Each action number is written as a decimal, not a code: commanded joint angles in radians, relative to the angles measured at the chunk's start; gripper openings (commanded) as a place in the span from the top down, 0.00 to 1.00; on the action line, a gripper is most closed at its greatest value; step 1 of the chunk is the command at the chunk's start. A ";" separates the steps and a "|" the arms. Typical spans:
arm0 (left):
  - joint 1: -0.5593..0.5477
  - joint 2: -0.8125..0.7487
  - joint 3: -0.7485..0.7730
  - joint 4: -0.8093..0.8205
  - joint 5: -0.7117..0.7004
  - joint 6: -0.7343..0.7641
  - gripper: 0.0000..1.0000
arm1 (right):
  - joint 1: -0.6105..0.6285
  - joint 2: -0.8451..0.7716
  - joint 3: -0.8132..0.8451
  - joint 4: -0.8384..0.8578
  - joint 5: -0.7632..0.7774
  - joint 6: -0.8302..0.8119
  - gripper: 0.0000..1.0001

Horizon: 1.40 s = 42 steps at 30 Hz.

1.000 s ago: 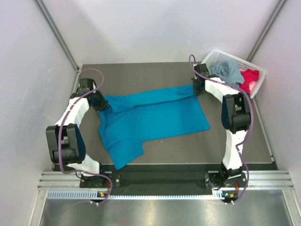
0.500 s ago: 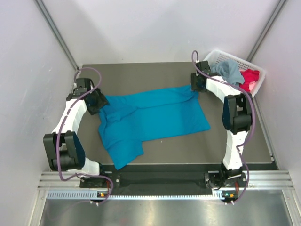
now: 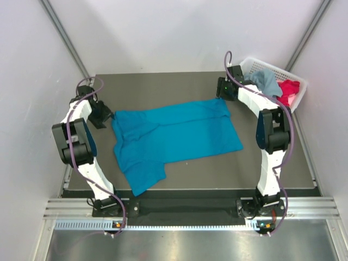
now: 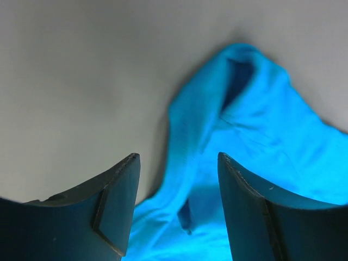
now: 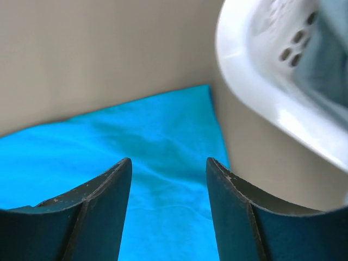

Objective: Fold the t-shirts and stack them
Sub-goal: Fold the tshirt

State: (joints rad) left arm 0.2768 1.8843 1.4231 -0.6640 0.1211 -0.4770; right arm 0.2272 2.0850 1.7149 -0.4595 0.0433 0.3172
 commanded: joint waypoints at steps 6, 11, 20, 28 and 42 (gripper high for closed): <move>0.030 0.113 0.082 -0.019 0.081 -0.005 0.42 | 0.015 0.026 0.009 0.024 -0.059 0.085 0.45; 0.055 0.191 0.106 0.012 0.155 -0.018 0.53 | 0.014 0.066 0.044 0.018 -0.053 0.072 0.48; 0.053 0.288 0.264 -0.041 0.025 0.015 1.00 | 0.014 0.170 0.141 0.013 0.004 -0.012 0.55; 0.058 0.348 0.421 -0.126 -0.112 0.058 0.95 | 0.003 0.236 0.236 0.004 -0.040 0.020 0.55; 0.029 0.156 0.335 -0.097 0.000 -0.005 0.55 | -0.017 0.262 0.310 -0.004 -0.049 0.000 0.53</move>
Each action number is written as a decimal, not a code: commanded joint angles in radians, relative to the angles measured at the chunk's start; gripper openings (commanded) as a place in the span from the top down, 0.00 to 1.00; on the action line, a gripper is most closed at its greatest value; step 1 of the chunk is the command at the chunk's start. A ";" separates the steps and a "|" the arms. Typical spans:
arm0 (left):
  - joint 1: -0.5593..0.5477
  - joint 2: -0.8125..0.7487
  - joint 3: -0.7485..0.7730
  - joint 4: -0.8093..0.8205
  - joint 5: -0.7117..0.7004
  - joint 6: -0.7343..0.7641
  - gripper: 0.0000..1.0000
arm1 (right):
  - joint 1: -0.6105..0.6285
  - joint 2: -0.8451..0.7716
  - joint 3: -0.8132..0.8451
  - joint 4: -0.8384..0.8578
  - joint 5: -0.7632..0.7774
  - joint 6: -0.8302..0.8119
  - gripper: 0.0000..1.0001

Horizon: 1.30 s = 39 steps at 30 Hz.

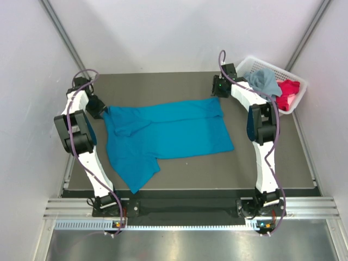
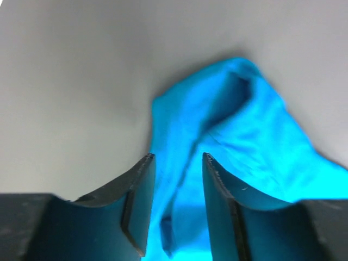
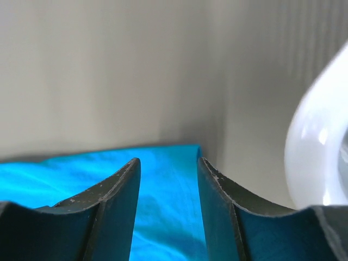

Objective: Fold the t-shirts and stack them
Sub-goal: Fold the tshirt

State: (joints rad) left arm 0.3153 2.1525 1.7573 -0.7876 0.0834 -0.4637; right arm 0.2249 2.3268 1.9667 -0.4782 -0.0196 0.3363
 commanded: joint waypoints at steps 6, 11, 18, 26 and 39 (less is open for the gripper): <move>-0.022 -0.134 -0.010 0.059 0.116 -0.018 0.58 | -0.015 0.048 0.077 0.007 0.043 -0.033 0.53; -0.038 -0.126 -0.035 0.111 0.213 -0.006 0.51 | -0.010 0.036 0.037 0.010 0.063 -0.049 0.53; -0.064 -0.086 -0.050 0.159 0.271 0.016 0.49 | -0.012 0.039 0.015 0.012 0.070 -0.068 0.53; -0.070 -0.043 -0.010 0.162 0.210 0.034 0.53 | -0.010 0.022 -0.012 0.009 0.078 -0.077 0.54; -0.061 0.001 0.082 0.116 0.127 0.034 0.54 | -0.021 0.003 -0.035 0.000 0.092 -0.089 0.57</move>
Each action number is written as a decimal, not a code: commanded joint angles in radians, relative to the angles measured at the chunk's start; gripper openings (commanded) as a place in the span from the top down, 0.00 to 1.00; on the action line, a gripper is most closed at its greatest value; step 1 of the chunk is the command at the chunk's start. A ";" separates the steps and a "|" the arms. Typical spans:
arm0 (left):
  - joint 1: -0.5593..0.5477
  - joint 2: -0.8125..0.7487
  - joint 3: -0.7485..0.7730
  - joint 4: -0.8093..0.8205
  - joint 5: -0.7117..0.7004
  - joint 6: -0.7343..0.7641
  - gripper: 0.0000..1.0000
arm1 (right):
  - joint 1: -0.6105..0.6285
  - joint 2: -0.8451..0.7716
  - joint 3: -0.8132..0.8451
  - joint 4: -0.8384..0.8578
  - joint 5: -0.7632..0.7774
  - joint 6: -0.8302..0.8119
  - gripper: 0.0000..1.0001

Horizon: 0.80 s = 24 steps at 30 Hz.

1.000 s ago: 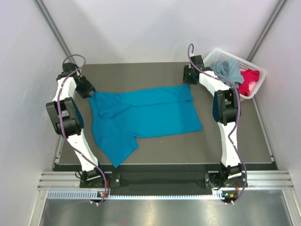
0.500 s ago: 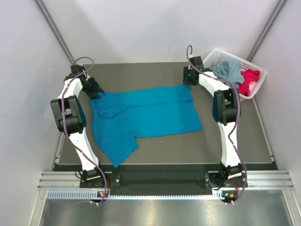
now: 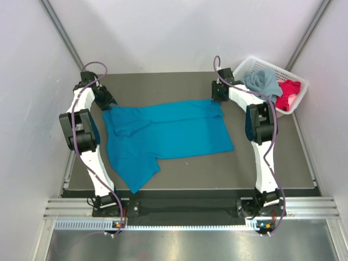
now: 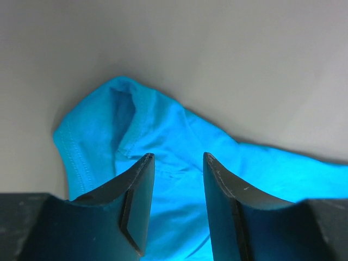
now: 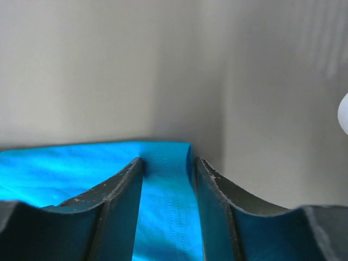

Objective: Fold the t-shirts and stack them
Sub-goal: Fold the tshirt

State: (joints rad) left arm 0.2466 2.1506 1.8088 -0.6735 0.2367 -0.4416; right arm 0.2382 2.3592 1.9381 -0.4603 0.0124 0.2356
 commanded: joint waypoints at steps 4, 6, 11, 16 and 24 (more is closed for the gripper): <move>0.031 0.009 0.034 -0.008 -0.031 0.009 0.55 | -0.037 -0.037 0.002 -0.014 0.052 0.019 0.63; 0.048 0.017 0.040 -0.009 -0.017 0.007 0.55 | -0.040 -0.038 0.008 -0.014 0.046 0.025 0.64; 0.060 0.068 0.072 -0.024 0.045 0.006 0.53 | -0.050 -0.035 0.018 -0.014 0.024 0.037 0.74; 0.060 0.086 0.070 0.000 0.056 -0.006 0.54 | -0.054 -0.028 0.022 -0.012 0.005 0.045 0.80; 0.062 0.127 0.073 0.044 0.087 -0.037 0.60 | -0.063 -0.015 0.027 -0.006 -0.009 0.062 0.95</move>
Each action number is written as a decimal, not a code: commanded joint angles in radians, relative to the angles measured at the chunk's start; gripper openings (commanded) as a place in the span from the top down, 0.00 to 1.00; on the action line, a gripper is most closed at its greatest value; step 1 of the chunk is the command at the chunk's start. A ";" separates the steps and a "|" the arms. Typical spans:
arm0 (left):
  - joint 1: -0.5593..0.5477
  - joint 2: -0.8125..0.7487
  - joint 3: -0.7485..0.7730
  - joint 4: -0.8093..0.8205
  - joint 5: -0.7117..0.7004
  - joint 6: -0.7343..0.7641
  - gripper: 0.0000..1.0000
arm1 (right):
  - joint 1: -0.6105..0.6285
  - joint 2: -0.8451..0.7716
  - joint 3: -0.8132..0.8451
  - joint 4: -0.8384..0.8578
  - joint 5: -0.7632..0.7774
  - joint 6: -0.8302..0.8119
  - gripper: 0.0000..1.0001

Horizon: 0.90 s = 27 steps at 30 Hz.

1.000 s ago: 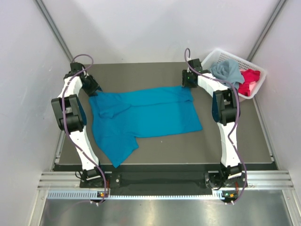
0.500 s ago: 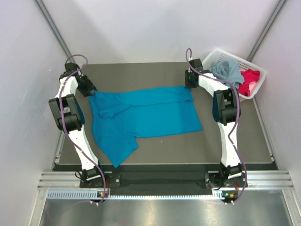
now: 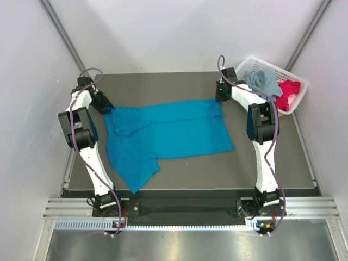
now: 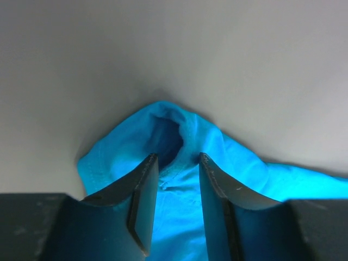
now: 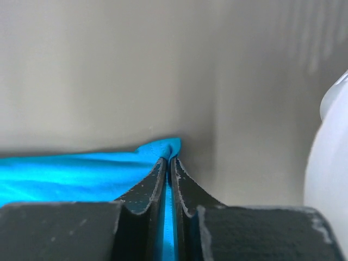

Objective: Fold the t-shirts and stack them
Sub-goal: Fold the tshirt

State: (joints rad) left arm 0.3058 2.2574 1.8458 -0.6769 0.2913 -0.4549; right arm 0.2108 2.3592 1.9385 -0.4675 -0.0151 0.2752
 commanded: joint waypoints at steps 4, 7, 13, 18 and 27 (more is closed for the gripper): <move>0.003 0.022 0.032 0.059 0.011 -0.031 0.70 | -0.044 -0.008 0.034 0.013 0.018 0.030 1.00; 0.003 0.019 0.023 0.068 -0.007 -0.028 0.82 | -0.051 0.011 0.056 0.024 0.023 0.045 1.00; 0.009 0.019 0.032 0.076 -0.037 -0.028 0.99 | -0.053 0.040 0.080 0.033 0.023 0.067 1.00; 0.018 0.037 0.072 0.080 -0.031 -0.030 1.00 | -0.053 0.046 0.089 0.035 0.021 0.074 1.00; 0.019 0.090 0.208 0.031 0.005 -0.050 0.78 | -0.053 0.048 0.126 0.035 0.024 0.088 0.96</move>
State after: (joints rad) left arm 0.3126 2.3405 1.9759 -0.6445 0.3008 -0.4992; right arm 0.1982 2.3856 2.0068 -0.4564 -0.0292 0.3447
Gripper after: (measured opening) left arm 0.175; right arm 0.029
